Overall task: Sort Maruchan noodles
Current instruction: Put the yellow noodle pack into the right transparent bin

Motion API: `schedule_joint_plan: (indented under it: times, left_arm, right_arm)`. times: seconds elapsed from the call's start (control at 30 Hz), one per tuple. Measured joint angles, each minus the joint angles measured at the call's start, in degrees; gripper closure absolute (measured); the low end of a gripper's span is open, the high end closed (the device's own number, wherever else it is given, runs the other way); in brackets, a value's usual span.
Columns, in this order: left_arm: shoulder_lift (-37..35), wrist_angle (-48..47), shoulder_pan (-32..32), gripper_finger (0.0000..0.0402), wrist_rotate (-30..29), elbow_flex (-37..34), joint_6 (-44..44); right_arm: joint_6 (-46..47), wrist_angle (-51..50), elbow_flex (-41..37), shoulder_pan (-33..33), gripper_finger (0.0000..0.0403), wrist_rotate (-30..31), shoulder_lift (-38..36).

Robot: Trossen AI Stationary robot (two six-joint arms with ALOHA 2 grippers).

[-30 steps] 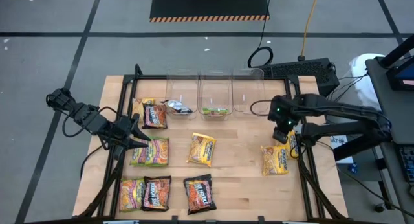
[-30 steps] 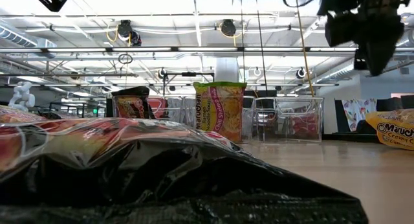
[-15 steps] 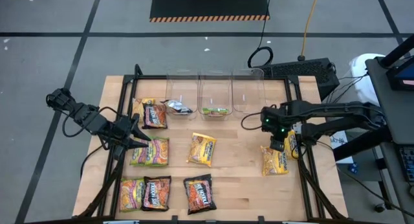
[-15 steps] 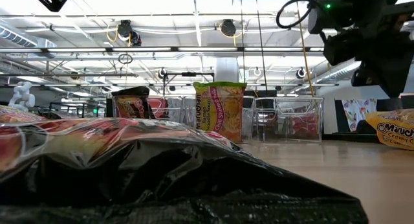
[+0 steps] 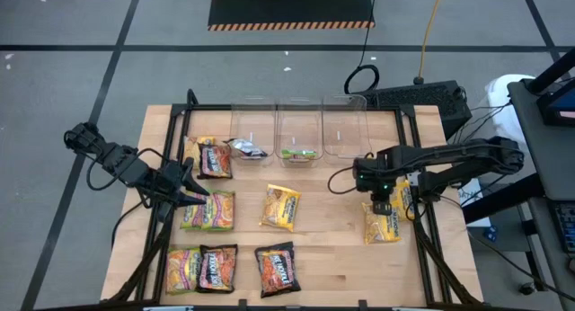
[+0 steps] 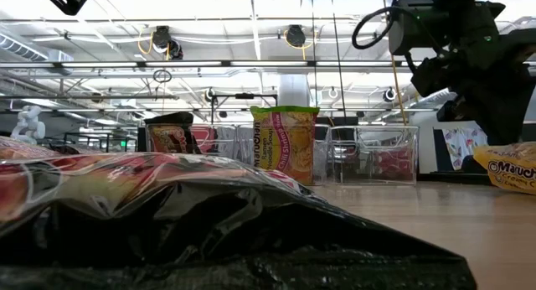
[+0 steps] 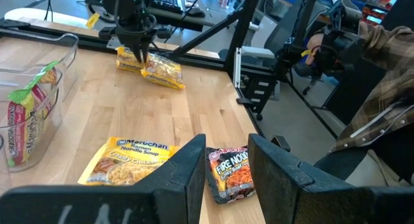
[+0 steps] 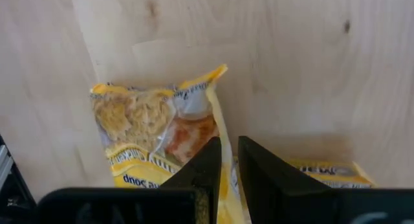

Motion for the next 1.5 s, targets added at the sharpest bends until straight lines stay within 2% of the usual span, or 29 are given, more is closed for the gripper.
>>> schedule_joint_plan:
  times: [0.77,1.17,1.23,1.5]
  left_arm:
    - [-0.02,0.09,0.0,0.0279,0.0,0.0,-0.28]
    - [0.0,0.11,0.0,0.0279,-0.01,-0.01,-0.38]
    - [-0.02,0.11,0.0,0.0279,-0.01,-0.01,-0.5]
    - [-0.01,0.15,0.0,0.0279,-0.02,-0.02,-0.49]
  right_arm:
    - [-1.03,2.8,-0.04,0.06,0.0353,-1.72,-0.02]
    - [-0.56,8.09,-4.78,0.06,0.0353,-1.86,-0.02]
    - [-0.44,8.86,-5.15,0.05,0.0354,-3.45,-0.02]
    - [-0.81,11.25,-6.12,0.08,0.0399,-7.57,-0.02]
